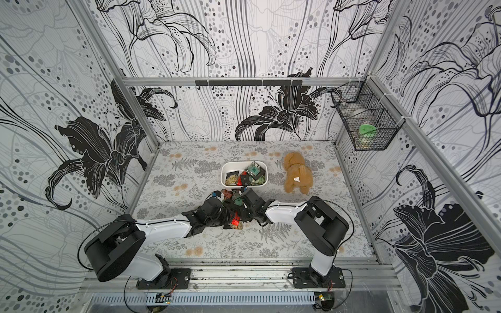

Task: Put the tea bags into the storage box
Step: Pick up the tea bag from the center of the board.

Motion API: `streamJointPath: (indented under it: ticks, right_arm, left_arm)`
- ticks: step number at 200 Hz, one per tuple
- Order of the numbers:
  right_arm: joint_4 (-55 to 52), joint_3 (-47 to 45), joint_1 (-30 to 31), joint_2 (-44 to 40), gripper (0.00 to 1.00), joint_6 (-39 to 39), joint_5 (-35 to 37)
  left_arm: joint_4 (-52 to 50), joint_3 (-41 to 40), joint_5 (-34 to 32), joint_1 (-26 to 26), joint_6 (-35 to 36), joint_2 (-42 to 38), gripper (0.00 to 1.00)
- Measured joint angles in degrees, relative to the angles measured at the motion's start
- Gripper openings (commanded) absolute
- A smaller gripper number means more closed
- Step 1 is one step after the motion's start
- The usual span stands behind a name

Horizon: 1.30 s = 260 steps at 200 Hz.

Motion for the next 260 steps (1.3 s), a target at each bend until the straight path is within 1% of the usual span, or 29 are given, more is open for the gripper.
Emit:
streamJointPath:
  ticks: [104,121,134,171,183,195,233,260]
  right_arm:
    - [-1.05,0.57,-0.04,0.31,0.09,0.0,-1.77]
    - [-1.05,0.59,-0.04,0.33,0.09,-0.02,-1.95]
    - [-1.09,0.63,-0.04,0.33,0.09,-0.02,-2.16]
    - [-1.44,1.09,-0.02,0.76,0.08,-0.02,-2.36]
    - [-1.55,1.2,0.02,0.83,0.08,-0.02,-2.34]
    - [-1.66,1.27,0.02,0.83,0.08,-0.04,-2.34]
    - [-1.66,1.4,0.11,0.85,0.08,-0.04,-2.38]
    - [-1.62,1.4,0.31,0.74,0.08,-0.24,-2.71]
  left_arm:
    - [1.6,0.48,0.46,-0.07,0.02,2.27,0.37]
    - [1.68,0.48,0.44,-0.09,-0.02,2.43,0.34]
    - [1.73,0.48,0.42,-0.11,-0.07,2.56,0.33]
    - [1.84,0.48,0.2,-0.46,-0.17,2.91,0.26]
    - [1.81,0.48,-0.07,-0.66,-0.22,2.97,0.22]
    - [1.7,0.5,-0.09,-0.81,-0.28,2.99,0.21]
    - [0.79,0.76,-0.24,-1.46,-0.63,2.97,0.1]
    - [-0.63,0.83,-0.26,-2.03,-0.83,1.7,0.02]
